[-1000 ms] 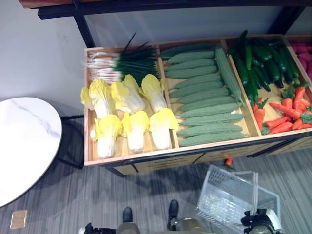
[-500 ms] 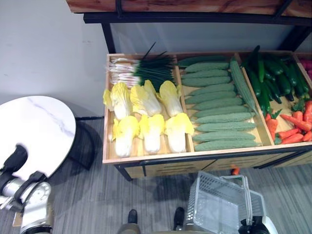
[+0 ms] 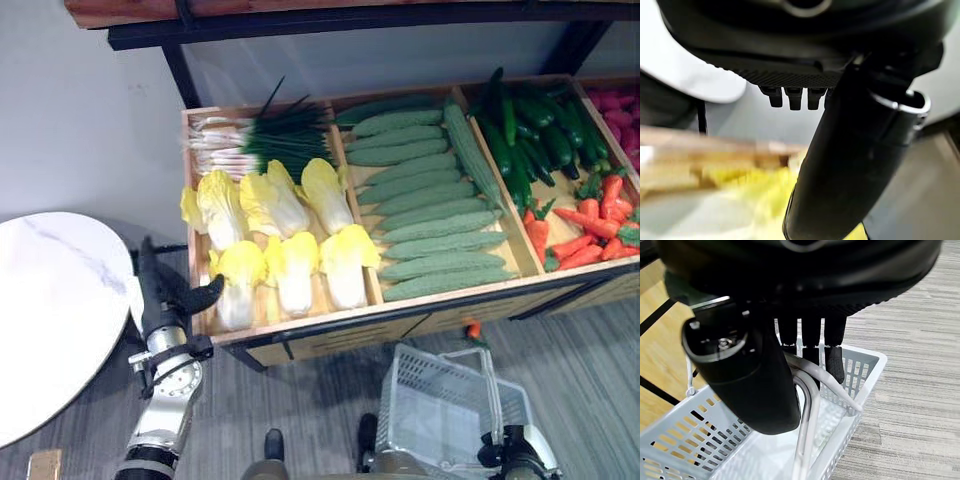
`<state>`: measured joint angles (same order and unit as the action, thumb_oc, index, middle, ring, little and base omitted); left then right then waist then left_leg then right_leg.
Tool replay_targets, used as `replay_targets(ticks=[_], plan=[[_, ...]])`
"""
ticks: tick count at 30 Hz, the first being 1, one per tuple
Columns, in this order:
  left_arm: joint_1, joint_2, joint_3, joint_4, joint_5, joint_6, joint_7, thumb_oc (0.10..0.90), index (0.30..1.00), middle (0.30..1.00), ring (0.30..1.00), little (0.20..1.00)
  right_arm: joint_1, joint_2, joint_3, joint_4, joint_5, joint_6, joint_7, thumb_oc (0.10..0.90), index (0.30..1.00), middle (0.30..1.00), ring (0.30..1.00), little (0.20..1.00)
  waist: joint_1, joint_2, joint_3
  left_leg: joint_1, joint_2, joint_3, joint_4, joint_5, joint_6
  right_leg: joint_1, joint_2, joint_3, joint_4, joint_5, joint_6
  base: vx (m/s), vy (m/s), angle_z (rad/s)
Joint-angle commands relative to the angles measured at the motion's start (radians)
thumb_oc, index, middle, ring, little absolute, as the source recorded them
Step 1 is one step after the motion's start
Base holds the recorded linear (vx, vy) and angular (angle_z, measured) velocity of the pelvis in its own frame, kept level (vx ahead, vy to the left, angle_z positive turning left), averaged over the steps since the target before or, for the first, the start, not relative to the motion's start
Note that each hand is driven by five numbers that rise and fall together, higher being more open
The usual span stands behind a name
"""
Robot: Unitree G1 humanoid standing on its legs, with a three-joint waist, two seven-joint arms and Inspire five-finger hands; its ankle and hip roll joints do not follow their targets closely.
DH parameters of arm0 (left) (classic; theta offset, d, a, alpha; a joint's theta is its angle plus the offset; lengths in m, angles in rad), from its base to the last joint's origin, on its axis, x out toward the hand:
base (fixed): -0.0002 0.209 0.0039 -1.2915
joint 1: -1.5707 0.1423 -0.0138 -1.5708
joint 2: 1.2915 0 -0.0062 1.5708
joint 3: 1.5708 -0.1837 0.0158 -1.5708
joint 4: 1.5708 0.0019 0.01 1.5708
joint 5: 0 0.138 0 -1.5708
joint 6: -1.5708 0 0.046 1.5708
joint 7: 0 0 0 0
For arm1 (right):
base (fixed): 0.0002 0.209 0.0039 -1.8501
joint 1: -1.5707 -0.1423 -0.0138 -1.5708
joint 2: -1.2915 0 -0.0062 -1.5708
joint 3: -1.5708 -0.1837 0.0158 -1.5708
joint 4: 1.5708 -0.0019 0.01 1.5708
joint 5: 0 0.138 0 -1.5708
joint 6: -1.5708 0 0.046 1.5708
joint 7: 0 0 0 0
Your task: Get the vegetables into the basket
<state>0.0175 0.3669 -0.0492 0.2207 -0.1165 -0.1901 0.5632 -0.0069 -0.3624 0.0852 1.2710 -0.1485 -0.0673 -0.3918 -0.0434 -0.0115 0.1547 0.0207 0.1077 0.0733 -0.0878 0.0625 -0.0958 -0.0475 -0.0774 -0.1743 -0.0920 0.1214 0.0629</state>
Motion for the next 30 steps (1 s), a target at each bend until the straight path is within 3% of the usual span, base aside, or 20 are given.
replay_targets(ticks=[1, 13, 17, 18, 19, 20, 30], plan=[[-0.114, 0.043, 0.005, -0.04, 0.072, -0.059, -0.015, 0.9, 1.0, 1.0, 1.0, 1.0, -0.024, -0.058, 0.004, 0.027, 0.021, -0.016, -0.04, 0.4, 0.3, 0.3, 0.3, 0.3, 0.003, -0.022, -0.029, -0.005, 0.054, -0.034, 0.0, -0.04, -0.048, -0.008, -0.096, 0.03, 0.005, -0.004, 0.122, 0.01, -0.014, -0.17], [-0.136, 0.006, -0.093, 0.125, 0.103, -0.01, -0.054, 0.9, 1.0, 1.0, 1.0, 1.0, -0.028, -0.042, 0.018, 0.028, 0.034, -0.017, -0.048, 0.4, 0.3, 0.3, 0.3, 0.3, -0.014, -0.019, -0.032, 0.001, 0.06, -0.012, 0.0, -0.04, -0.046, -0.02, -0.087, 0.054, 0.005, -0.004, 0.122, 0.02, -0.012, -0.06], [-0.142, -0.029, -0.051, 0.267, 0.226, 0.105, 0.084, 0.9, 1.0, 1.0, 1.0, 1.0, -0.023, -0.028, 0.028, 0.032, 0.018, -0.008, -0.081, 0.4, 0.3, 0.3, 0.3, 0.3, -0.01, -0.028, -0.036, 0.006, 0.063, -0.007, 0.0, -0.045, -0.044, -0.017, -0.083, 0.055, 0.005, -0.008, 0.12, 0.04, -0.024, -0.05], [-0.147, -0.028, -0.059, 0.286, 0.244, 0.116, 0.08, 0.833, 0.907, 0.907, 0.907, 0.907, -0.024, -0.029, 0.032, 0.035, 0.015, -0.007, -0.081, 0.4, 0.3, 0.3, 0.3, 0.3, -0.01, -0.028, -0.037, 0.007, 0.063, -0.008, 0.0, -0.046, -0.044, -0.016, -0.083, 0.055, 0.005, -0.008, 0.121, 0.02, -0.009, -0.09], [-0.147, -0.027, -0.065, 0.297, 0.25, 0.124, 0.067, 0.435, 0.349, 0.349, 0.349, 0.349, -0.025, -0.03, 0.031, 0.041, 0.014, -0.005, -0.081, 0.4, 0.3, 0.3, 0.3, 0.3, -0.009, -0.028, -0.037, 0.009, 0.063, -0.008, 0.0, -0.046, -0.043, -0.014, -0.083, 0.053, 0.005, -0.009, 0.121, 0.02, 0.008, -0.09], [-0.146, -0.012, -0.07, 0.285, 0.269, 0.132, 0.051, 0.4, 0.3, 0.3, 0.3, 0.3, -0.027, -0.034, 0.029, 0.046, 0.011, -0.001, -0.078, 0.4, 0.3, 0.3, 0.3, 0.3, -0.007, -0.026, -0.037, 0.011, 0.062, -0.01, 0.0, -0.048, -0.042, -0.01, -0.083, 0.05, 0.005, -0.011, 0.121, 0.02, 0.014, -0.06], [-0.097, -0.01, 0.042, -0.201, 0.067, -0.025, 0.044, 0.4, 0.3, 0.3, 0.3, 0.3, -0.022, -0.025, 0.029, 0.031, 0.0, 0.008, -0.069, 0.4, 0.3, 0.3, 0.3, 0.3, 0.007, -0.032, -0.034, 0.019, 0.056, -0.018, 0.0, -0.057, -0.037, 0.004, -0.09, 0.042, 0.005, -0.014, 0.121, 0.0, 0.002, 0.01]])
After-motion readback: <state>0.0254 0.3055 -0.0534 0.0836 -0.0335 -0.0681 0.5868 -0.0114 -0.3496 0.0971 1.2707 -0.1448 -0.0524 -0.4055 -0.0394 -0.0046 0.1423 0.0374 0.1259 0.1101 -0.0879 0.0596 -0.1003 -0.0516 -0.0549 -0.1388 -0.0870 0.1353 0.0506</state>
